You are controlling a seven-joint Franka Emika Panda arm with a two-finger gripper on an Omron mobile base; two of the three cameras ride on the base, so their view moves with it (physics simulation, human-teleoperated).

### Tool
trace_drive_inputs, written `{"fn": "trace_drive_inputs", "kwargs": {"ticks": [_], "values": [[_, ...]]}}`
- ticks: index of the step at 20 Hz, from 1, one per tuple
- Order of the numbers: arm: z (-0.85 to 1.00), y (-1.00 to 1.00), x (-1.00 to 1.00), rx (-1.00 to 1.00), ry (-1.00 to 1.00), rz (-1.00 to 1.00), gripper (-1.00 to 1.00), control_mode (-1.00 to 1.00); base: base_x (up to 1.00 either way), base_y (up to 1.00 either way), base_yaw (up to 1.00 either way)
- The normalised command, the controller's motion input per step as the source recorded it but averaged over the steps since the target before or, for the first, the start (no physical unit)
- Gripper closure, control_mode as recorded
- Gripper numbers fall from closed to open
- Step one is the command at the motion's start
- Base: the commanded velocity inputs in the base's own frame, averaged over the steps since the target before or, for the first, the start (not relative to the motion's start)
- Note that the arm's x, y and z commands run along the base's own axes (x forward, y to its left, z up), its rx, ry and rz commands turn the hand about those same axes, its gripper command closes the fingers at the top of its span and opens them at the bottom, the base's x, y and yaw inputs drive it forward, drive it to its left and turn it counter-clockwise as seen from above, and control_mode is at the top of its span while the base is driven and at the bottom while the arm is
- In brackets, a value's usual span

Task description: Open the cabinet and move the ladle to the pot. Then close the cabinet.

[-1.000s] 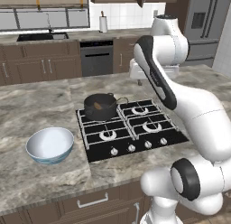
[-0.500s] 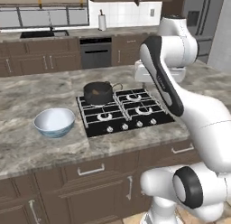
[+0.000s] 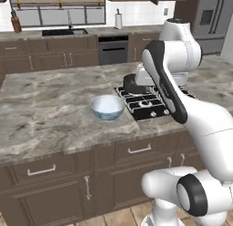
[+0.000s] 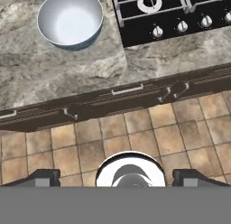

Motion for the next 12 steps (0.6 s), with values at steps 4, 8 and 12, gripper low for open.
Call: {"fn": "trace_drive_inputs", "kwargs": {"ticks": [4, 8, 12], "values": [[0.0, 0.0, 0.0, 0.0, 0.0, 0.0, -1.0, 1.0, 0.0, 1.0, 0.0], [0.0, 0.0, 0.0, 0.0, 0.0, 0.0, -1.0, 1.0, 0.0, 1.0, 0.0], [0.0, 0.0, 0.0, 0.0, 0.0, 0.0, -1.0, 1.0, 0.0, 1.0, 0.0]]}}
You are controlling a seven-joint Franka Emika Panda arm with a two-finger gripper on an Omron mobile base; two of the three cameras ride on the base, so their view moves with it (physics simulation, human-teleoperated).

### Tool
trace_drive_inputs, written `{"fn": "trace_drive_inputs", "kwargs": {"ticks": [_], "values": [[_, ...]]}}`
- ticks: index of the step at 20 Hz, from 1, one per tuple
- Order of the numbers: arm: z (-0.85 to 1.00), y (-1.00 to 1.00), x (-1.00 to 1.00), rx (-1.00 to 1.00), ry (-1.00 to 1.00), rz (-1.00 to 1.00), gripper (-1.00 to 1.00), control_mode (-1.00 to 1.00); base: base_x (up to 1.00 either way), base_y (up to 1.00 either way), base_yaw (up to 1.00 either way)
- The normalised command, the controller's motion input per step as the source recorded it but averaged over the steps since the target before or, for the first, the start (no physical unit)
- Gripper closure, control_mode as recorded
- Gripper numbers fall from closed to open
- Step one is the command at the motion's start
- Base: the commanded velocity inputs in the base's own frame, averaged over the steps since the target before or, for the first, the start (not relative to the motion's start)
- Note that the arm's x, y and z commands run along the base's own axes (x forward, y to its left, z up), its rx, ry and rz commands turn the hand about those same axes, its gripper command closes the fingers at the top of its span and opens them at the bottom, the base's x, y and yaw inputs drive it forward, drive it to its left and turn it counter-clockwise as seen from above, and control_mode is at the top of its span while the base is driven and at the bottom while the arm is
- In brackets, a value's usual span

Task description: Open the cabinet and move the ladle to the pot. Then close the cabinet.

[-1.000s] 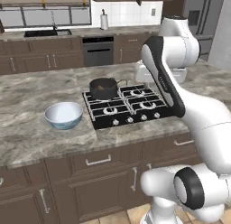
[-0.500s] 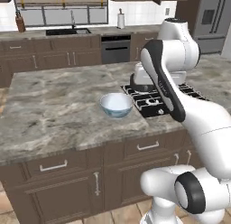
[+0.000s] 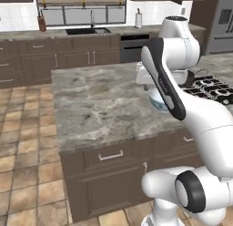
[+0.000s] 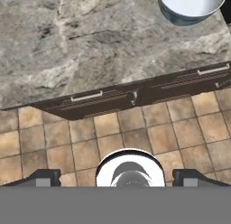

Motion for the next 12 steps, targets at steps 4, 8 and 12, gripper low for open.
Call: {"fn": "trace_drive_inputs", "kwargs": {"ticks": [4, 8, 12], "values": [[0.0, 0.0, 0.0, 0.0, 0.0, 0.0, -1.0, 1.0, 0.0, 1.0, 0.0], [0.0, 0.0, 0.0, 0.0, 0.0, 0.0, -1.0, 1.0, 0.0, 1.0, 0.0], [0.0, 0.0, 0.0, 0.0, 0.0, 0.0, -1.0, 1.0, 0.0, 1.0, 0.0]]}}
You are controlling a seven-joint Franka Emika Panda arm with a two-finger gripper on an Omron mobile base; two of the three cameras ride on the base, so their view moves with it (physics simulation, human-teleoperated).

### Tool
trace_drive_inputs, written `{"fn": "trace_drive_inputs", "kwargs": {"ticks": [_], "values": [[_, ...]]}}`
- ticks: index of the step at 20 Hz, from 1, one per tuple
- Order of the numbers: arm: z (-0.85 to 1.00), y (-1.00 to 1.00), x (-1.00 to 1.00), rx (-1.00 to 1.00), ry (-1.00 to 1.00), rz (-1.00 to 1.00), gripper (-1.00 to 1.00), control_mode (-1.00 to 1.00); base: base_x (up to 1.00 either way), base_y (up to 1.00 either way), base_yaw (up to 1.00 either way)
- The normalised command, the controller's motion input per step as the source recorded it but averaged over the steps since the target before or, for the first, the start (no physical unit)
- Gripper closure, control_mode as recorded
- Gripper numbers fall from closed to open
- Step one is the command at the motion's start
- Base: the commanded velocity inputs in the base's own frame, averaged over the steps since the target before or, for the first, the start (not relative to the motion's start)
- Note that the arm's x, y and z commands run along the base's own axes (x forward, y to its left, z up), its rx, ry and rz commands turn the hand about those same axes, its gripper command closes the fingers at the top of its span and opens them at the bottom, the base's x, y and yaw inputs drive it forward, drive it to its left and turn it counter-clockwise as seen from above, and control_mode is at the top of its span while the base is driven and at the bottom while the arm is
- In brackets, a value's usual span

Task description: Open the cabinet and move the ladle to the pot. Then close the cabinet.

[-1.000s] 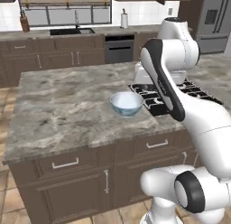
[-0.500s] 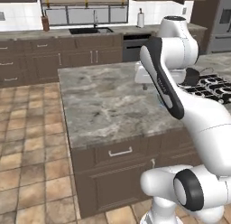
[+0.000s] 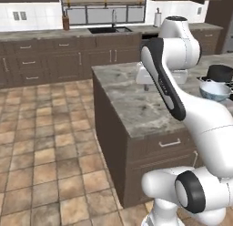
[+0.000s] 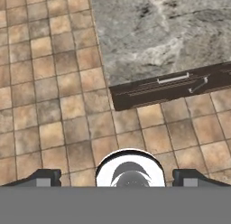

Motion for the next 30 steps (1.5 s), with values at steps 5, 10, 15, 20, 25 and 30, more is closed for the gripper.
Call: {"fn": "trace_drive_inputs", "kwargs": {"ticks": [5, 10, 15, 20, 25, 30], "values": [[0.0, 0.0, 0.0, 0.0, 0.0, 0.0, -1.0, 1.0, 0.08, 1.0, 0.0], [0.0, 0.0, 0.0, 0.0, 0.0, 0.0, -1.0, 1.0, 0.6, 1.0, -0.01], [0.0, 0.0, 0.0, 0.0, 0.0, 0.0, -1.0, 1.0, 1.0, 1.0, -0.06], [0.0, 0.0, 0.0, 0.0, 0.0, 0.0, -1.0, 1.0, 1.0, 1.0, -0.11], [0.0, 0.0, 0.0, 0.0, 0.0, 0.0, -1.0, 1.0, 1.0, 0.87, -0.14], [0.0, 0.0, 0.0, 0.0, 0.0, 0.0, -1.0, 1.0, 1.0, 0.52, -0.15]]}}
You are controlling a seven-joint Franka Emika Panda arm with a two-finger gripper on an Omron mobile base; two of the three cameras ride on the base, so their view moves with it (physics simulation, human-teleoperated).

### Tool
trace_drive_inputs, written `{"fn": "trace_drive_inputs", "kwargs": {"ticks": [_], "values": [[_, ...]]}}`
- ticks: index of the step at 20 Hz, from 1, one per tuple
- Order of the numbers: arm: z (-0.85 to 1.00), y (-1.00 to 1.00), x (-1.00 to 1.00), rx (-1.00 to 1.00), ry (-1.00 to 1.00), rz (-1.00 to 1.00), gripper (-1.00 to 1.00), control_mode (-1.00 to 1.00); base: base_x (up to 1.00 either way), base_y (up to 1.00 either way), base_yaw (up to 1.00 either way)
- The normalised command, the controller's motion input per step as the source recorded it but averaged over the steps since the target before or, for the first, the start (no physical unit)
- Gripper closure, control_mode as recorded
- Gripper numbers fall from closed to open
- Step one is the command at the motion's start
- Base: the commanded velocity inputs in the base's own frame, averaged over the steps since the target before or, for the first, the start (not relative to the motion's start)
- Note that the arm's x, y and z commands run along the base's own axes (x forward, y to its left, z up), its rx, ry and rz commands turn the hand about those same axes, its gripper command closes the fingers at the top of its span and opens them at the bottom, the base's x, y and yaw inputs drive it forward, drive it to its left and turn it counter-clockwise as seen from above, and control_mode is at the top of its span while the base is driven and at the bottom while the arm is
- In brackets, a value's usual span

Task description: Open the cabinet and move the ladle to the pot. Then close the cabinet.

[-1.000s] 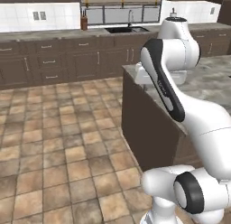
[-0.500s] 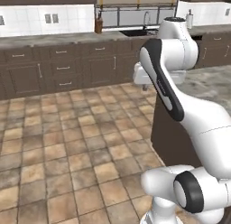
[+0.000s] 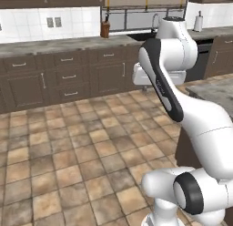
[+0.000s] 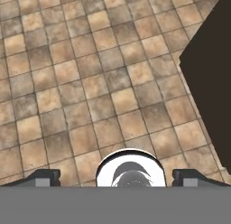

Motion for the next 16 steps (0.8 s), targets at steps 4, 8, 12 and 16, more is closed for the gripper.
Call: {"fn": "trace_drive_inputs", "kwargs": {"ticks": [4, 8, 12, 16], "values": [[0.0, 0.0, 0.0, 0.0, 0.0, 0.0, -1.0, 1.0, 1.0, 0.28, -0.15], [0.0, 0.0, 0.0, 0.0, 0.0, 0.0, -1.0, 1.0, 1.0, 0.01, -0.13], [0.0, 0.0, 0.0, 0.0, 0.0, 0.0, -1.0, 1.0, 1.0, 0.07, -0.12], [0.0, 0.0, 0.0, 0.0, 0.0, 0.0, -1.0, 1.0, 1.0, 0.11, -0.1]]}}
